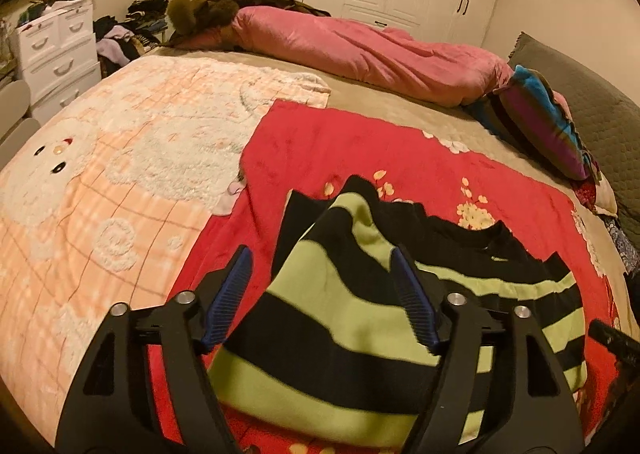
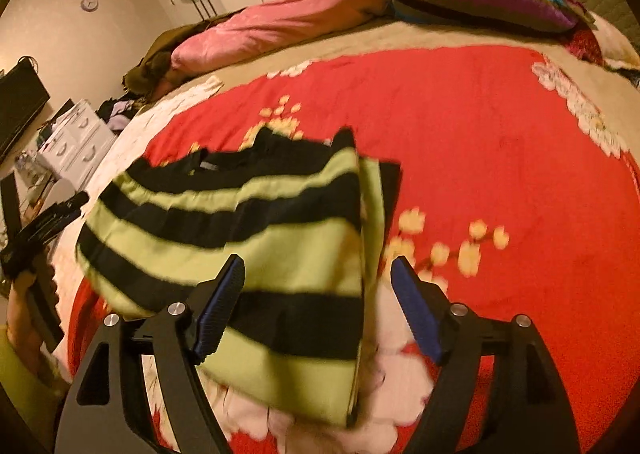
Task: Fold small clothes
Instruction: 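Fold the shirt over lengthwise with both grippers and grasp the folded edge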
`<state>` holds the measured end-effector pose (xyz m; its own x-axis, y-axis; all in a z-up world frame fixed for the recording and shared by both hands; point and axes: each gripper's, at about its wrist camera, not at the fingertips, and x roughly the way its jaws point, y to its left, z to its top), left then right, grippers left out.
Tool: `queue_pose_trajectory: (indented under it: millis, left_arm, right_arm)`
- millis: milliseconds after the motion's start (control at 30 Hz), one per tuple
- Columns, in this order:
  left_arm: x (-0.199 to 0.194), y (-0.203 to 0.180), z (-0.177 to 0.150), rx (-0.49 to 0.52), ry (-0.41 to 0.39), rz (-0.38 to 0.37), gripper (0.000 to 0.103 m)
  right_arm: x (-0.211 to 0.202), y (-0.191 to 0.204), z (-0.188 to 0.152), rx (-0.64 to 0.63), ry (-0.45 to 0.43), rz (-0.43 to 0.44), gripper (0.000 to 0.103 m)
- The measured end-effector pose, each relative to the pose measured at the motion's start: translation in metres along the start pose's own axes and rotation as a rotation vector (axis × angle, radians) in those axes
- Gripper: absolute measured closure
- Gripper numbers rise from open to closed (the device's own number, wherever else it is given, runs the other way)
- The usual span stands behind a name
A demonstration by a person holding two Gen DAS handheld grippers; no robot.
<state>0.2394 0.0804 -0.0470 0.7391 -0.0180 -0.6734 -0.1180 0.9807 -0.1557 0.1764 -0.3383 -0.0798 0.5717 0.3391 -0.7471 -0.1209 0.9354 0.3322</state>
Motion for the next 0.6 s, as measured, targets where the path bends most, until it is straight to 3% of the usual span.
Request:
queue_pose_trajectory:
  millis: [333, 600]
  left_arm:
    - [-0.019, 0.041, -0.035, -0.118, 0.007, 0.048, 0.021]
    - [-0.006, 0.068, -0.066, -0.269, 0.077, -0.119, 0.021]
  right_arm:
    - [0.0, -0.001, -0.036, 0.017, 0.075, 0.032, 0.028]
    - [0.002, -0.004, -0.042, 0.051, 0.085, 0.067, 0.029]
